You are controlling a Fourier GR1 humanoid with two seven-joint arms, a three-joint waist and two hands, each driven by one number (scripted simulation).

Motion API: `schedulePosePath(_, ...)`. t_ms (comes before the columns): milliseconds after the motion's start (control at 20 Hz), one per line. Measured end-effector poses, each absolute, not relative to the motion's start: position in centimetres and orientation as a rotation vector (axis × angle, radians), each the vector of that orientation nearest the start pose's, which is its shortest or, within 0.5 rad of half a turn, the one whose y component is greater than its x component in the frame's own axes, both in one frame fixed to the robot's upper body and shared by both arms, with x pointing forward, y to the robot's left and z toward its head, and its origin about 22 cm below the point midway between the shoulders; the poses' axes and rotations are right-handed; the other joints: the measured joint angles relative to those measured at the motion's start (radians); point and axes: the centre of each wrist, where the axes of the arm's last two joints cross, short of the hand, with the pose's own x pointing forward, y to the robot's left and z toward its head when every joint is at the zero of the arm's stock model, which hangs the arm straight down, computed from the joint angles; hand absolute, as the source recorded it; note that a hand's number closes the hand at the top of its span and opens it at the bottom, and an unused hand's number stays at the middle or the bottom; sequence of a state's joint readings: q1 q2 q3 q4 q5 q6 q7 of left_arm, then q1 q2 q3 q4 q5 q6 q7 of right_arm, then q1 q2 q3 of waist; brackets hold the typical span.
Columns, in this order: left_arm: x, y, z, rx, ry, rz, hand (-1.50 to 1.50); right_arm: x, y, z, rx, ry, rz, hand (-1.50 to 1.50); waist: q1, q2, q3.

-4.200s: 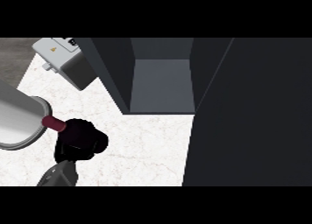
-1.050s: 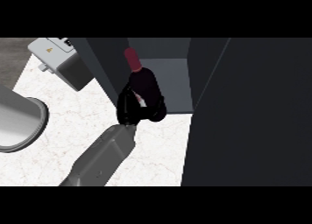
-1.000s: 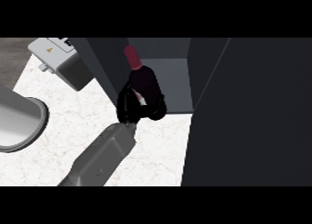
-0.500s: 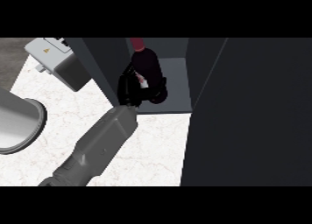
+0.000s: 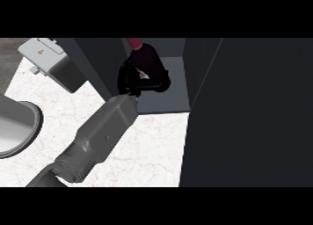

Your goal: Pick up the wine, place it into the cabinet and close the cabinet

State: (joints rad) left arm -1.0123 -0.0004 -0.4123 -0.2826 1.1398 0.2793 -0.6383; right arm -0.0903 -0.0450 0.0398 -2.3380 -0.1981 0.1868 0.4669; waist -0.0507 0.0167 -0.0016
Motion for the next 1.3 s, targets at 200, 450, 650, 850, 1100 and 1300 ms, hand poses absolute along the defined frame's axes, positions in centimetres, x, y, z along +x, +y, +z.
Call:
schedulePosePath(200, 40.8, 9.1, 0.5, -0.202, -1.577, 0.398, 1.50, 18.4, -21.6, 18.2, 0.313, -1.939, 0.288, -1.50, -0.010, 0.002, 0.000)
schedulePosePath(450, 40.7, 9.0, 0.4, -0.201, -1.589, 0.438, 1.50, 18.8, -20.8, 18.3, 0.335, -1.948, 0.307, -1.50, -0.028, 0.004, 0.000)
schedulePosePath(650, 40.7, 8.9, 0.4, -0.213, -1.588, 0.445, 1.50, 19.0, -21.0, 18.1, 0.338, -1.954, 0.307, -1.50, -0.036, 0.005, 0.000)
schedulePosePath(850, 40.1, 8.7, -0.1, -0.194, -1.570, 0.442, 1.50, 19.4, -20.4, 18.3, 0.362, -1.959, 0.326, -1.50, -0.053, 0.009, 0.000)
schedulePosePath(1100, 39.7, 8.4, -0.5, -0.199, -1.555, 0.425, 1.50, 19.2, -20.4, 18.3, 0.367, -1.953, 0.325, -1.50, -0.064, 0.011, 0.000)
schedulePosePath(1300, 39.1, 8.1, -0.9, -0.210, -1.547, 0.446, 1.50, 19.3, -20.1, 18.2, 0.386, -1.953, 0.332, -1.50, -0.075, 0.013, 0.000)
